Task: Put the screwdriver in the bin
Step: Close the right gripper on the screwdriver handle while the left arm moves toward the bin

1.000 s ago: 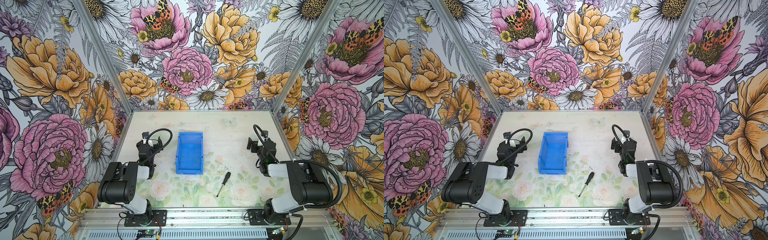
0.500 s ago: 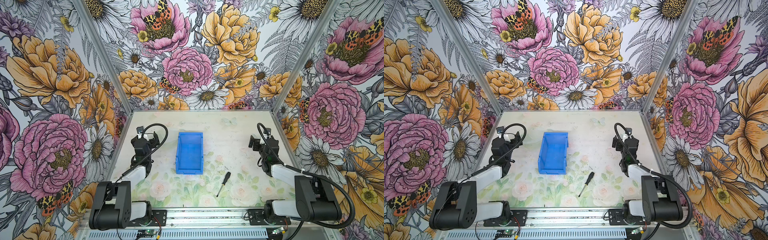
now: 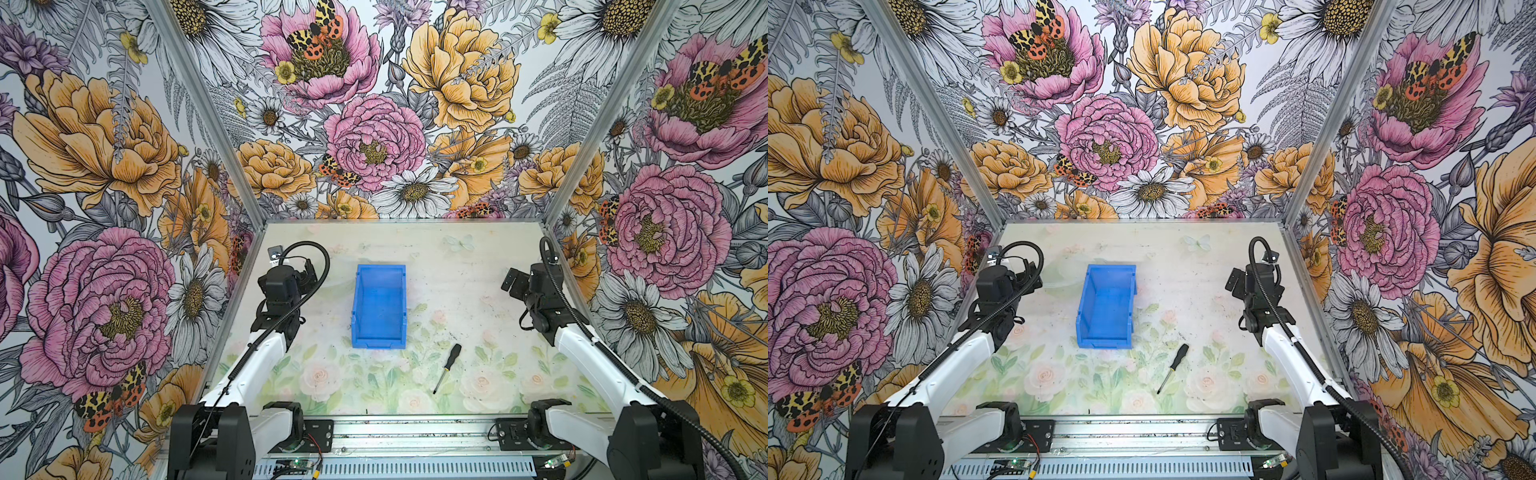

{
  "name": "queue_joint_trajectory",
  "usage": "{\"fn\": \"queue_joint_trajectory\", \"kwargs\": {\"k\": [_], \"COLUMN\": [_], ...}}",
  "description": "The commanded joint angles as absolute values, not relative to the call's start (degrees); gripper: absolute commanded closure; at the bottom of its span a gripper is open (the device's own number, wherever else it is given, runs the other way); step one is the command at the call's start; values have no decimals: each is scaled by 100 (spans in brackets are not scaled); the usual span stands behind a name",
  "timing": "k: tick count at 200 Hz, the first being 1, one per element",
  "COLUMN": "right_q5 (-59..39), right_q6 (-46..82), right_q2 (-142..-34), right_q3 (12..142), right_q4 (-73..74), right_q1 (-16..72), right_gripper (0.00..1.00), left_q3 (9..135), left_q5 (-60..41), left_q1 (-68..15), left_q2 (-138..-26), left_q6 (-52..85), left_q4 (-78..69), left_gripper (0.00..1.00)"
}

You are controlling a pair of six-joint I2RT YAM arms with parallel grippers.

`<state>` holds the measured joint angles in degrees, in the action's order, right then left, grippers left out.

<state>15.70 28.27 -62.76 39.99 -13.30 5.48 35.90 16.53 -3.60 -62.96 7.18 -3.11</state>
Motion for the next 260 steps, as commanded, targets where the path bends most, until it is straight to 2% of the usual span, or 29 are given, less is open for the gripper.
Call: {"fn": "queue_joint_trajectory", "kwargs": {"k": [1,54,78,135,193,231,260], "right_q5": [1590,1196,792,151,-195,-5,287], "right_q6": [3869,4379,4346,4258,4112,4601,5134], "right_q2": [-6074,-6469,-6834,-7486,-7689,-7620,-7586], "right_q3": [4240,4349,4453,4507,4321,3925,3810], "right_q4": [-2464,-2791,-2815,-2588,-2443,-2540,-2567], "right_q1": [824,1693,1776,2046,2173,2726,3366], "right_gripper": [1,1,0,1,1,1,1], "left_q3": [3765,4180,4317,4686,4695,4401,4349], "left_q5": [1297,1070,865,782,1082,1158,1103], "left_q1": [-501,-845,-1040,-2425,-3564,-4030,-4084], "left_q2": [-6071,-5677,-5518,-5191,-5095,-5133,-5144], "left_q6": [1011,1394,1535,1965,2387,2586,2417], "left_q4": [159,1663,2357,3561,3709,3554,3538], "left_gripper": [1,1,1,1,1,1,1]}}
